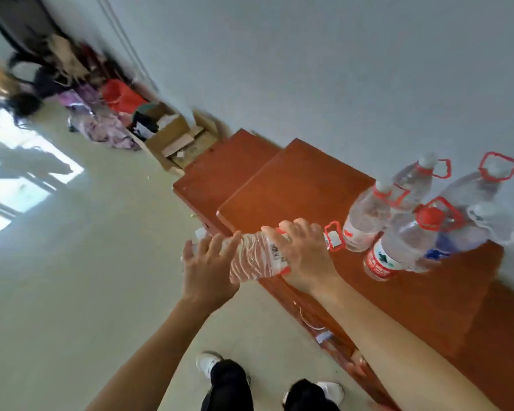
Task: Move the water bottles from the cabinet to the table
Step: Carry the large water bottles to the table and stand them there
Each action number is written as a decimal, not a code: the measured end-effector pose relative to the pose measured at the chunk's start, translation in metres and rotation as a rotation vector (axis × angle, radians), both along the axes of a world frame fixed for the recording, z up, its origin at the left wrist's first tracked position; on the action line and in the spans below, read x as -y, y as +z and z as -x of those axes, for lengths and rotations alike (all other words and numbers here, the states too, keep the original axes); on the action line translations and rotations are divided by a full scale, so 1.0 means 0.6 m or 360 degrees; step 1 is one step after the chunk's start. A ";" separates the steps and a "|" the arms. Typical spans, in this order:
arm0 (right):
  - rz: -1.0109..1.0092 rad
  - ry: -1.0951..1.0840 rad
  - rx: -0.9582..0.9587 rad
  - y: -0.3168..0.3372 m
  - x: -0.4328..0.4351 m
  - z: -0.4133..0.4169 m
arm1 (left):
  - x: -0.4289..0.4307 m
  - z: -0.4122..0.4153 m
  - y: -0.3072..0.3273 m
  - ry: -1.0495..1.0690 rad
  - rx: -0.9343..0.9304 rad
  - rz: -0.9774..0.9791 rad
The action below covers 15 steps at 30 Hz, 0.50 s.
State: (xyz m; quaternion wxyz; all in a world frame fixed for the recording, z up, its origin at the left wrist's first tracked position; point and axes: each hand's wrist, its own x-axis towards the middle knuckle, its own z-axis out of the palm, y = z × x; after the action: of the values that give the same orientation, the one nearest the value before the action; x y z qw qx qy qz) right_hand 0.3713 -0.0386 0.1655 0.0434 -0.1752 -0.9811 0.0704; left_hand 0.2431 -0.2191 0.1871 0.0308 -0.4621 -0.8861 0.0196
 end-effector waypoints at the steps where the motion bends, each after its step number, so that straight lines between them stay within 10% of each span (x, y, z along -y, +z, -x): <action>1: -0.0044 0.0091 -0.0095 0.032 0.020 0.039 | 0.033 0.023 0.031 0.0077 -0.0070 -0.0059; 15: -0.0488 0.0790 -0.0817 0.370 0.479 0.485 | 0.555 0.310 0.312 0.0792 -0.0703 -0.0674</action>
State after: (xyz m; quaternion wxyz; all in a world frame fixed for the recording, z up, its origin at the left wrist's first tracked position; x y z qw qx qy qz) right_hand 0.0803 -0.3262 0.3874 0.2947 0.0993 -0.9500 -0.0273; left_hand 0.0569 -0.5522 0.3742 0.3097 -0.2012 -0.9275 -0.0576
